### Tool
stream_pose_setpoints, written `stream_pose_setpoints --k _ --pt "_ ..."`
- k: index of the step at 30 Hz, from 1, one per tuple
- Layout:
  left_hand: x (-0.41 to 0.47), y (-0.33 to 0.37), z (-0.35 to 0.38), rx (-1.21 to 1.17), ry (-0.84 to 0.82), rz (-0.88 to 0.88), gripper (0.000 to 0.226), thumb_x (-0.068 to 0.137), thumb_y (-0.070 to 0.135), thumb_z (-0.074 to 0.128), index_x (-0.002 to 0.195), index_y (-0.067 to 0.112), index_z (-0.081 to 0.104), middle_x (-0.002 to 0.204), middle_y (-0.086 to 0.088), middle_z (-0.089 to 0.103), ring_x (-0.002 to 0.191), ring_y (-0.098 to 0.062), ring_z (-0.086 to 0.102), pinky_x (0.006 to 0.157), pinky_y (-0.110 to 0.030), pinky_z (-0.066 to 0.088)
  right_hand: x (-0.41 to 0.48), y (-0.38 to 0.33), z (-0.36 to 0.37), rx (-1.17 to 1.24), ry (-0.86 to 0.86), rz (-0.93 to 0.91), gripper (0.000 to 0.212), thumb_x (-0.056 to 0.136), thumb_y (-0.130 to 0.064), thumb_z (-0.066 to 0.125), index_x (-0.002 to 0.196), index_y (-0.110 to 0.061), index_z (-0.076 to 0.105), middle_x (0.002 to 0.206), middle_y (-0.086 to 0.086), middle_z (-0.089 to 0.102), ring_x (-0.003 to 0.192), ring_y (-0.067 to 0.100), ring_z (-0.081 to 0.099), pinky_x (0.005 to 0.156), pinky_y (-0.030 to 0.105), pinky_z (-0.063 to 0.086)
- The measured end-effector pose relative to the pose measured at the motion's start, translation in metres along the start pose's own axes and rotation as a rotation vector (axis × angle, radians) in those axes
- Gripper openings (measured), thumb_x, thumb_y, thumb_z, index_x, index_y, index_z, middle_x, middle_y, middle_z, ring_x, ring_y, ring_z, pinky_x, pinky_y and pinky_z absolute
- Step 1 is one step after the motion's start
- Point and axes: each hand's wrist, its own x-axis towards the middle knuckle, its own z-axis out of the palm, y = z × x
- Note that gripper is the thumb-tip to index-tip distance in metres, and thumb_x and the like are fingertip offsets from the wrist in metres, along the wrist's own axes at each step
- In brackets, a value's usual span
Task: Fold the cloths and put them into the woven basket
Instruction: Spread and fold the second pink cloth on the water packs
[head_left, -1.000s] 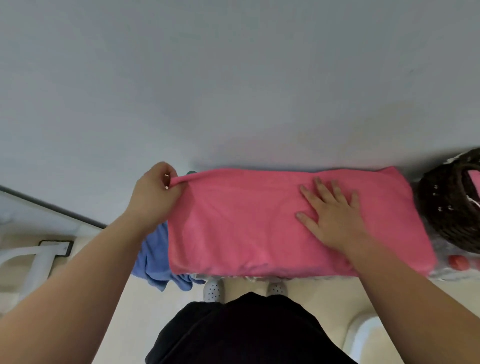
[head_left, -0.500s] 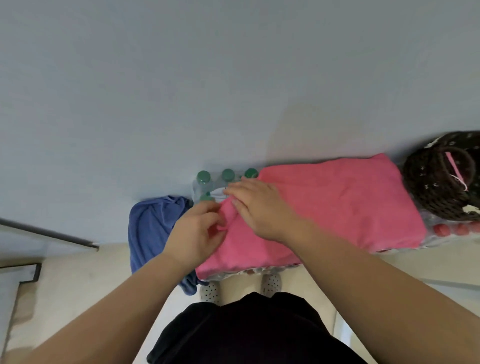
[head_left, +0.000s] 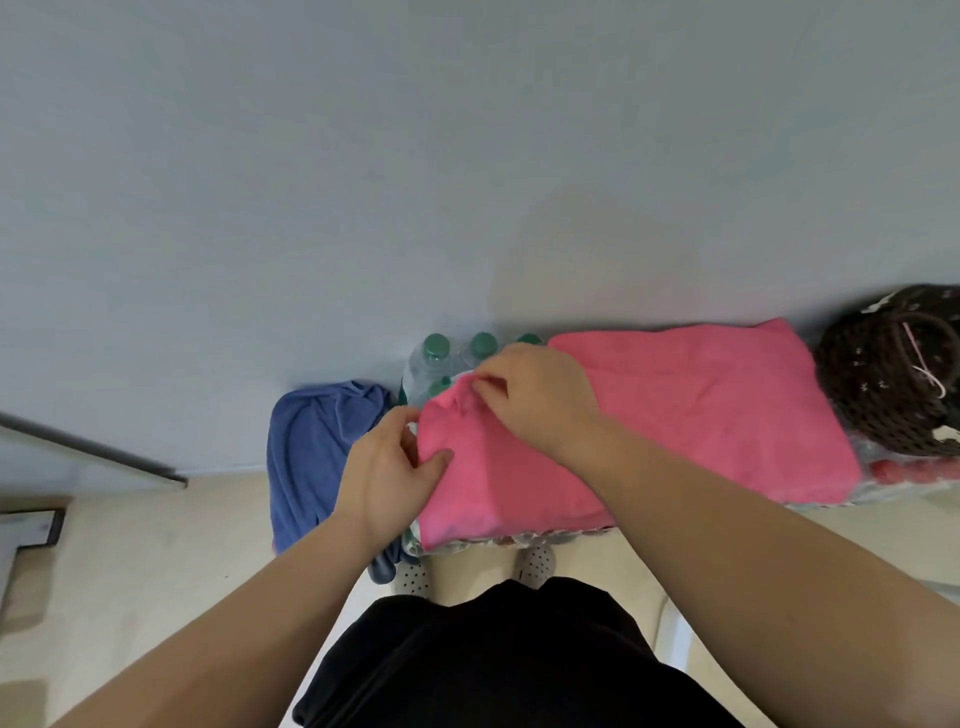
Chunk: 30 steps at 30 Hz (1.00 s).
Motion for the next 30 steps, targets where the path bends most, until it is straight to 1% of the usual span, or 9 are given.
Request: stream_pose_setpoints --k 4,7,9,12,17,19,23,27,30 --pt "0.001 -0.003 -0.001 -0.171 -0.077 -0.250 0.021 0.080 0.031 0.077 0.081 0.017 0.061 0.076 -0.001 0.068 0.072 -0.019 0.064 0.069 -0.038 0.054 0.037 -0.012 -0.002 0.141 0.091 0.134 0.020 0.093 -0.030 0.057 0.088 -0.018 0.072 0.087 0.003 0.073 0.085 0.029 0.065 0.071 0.035 0.046" --pt "-0.002 -0.005 -0.003 -0.297 -0.092 -0.331 0.017 0.082 0.021 0.076 0.078 0.011 0.063 0.072 -0.009 0.070 0.065 -0.022 0.064 0.071 -0.048 0.059 0.061 -0.023 0.009 0.349 0.022 0.175 0.026 0.093 -0.022 0.057 0.116 -0.018 0.070 0.111 0.003 0.073 0.105 0.023 0.065 0.093 0.034 0.049" --pt "-0.006 -0.006 -0.005 -0.374 -0.112 -0.389 0.016 0.084 0.017 0.075 0.082 0.007 0.063 0.075 -0.015 0.070 0.062 -0.023 0.063 0.068 -0.049 0.060 0.063 -0.030 0.019 0.433 -0.159 0.159 0.046 0.094 -0.021 0.058 0.140 -0.016 0.054 0.135 0.007 0.062 0.125 0.022 0.056 0.108 0.034 0.041" --pt "-0.014 -0.010 -0.006 -0.439 -0.208 -0.445 0.019 0.083 0.015 0.078 0.089 0.004 0.063 0.076 -0.017 0.065 0.061 -0.022 0.061 0.062 -0.039 0.059 0.052 -0.032 0.035 0.322 -0.240 0.058 0.054 0.095 -0.025 0.060 0.146 -0.015 0.047 0.150 0.013 0.046 0.140 0.027 0.040 0.117 0.035 0.029" --pt "-0.024 -0.014 -0.004 -0.499 -0.264 -0.465 0.018 0.083 0.014 0.077 0.089 0.004 0.065 0.083 -0.021 0.069 0.058 -0.032 0.065 0.059 -0.040 0.053 0.026 -0.044 0.048 0.028 -0.050 -0.045 0.040 0.089 -0.046 0.059 0.123 -0.026 0.067 0.118 0.011 0.051 0.110 0.035 0.048 0.095 0.048 0.043" --pt "-0.025 -0.014 -0.006 -0.513 -0.305 -0.475 0.027 0.075 0.024 0.081 0.090 0.008 0.065 0.084 -0.022 0.070 0.062 -0.040 0.067 0.061 -0.045 0.049 0.023 -0.055 0.048 -0.105 -0.163 -0.048 0.039 0.093 -0.053 0.052 0.118 -0.027 0.068 0.123 0.010 0.047 0.114 0.033 0.042 0.098 0.045 0.038" --pt "-0.031 -0.015 -0.011 -0.457 -0.402 -0.471 0.026 0.076 0.016 0.083 0.088 0.006 0.062 0.073 -0.016 0.064 0.060 -0.028 0.065 0.049 -0.029 0.033 0.025 -0.060 0.049 -0.273 -0.170 -0.053 0.041 0.096 -0.051 0.048 0.115 -0.021 0.068 0.131 0.008 0.043 0.118 0.031 0.039 0.097 0.044 0.033" --pt "-0.035 -0.020 -0.010 -0.499 -0.432 -0.466 0.023 0.067 0.019 0.082 0.081 0.010 0.066 0.080 -0.024 0.071 0.065 -0.037 0.068 0.067 -0.047 0.039 0.027 -0.055 0.047 -0.253 -0.128 -0.129 0.026 0.093 -0.031 0.055 0.109 -0.014 0.066 0.120 0.004 0.051 0.110 0.029 0.048 0.085 0.039 0.037" --pt "-0.036 -0.021 -0.009 -0.528 -0.399 -0.447 0.023 0.070 0.016 0.079 0.086 0.009 0.065 0.080 -0.022 0.071 0.070 -0.045 0.069 0.073 -0.053 0.047 0.030 -0.049 0.038 0.096 -0.039 -0.045 0.018 0.088 -0.027 0.064 0.096 -0.011 0.067 0.106 0.003 0.059 0.095 0.024 0.058 0.075 0.033 0.043"
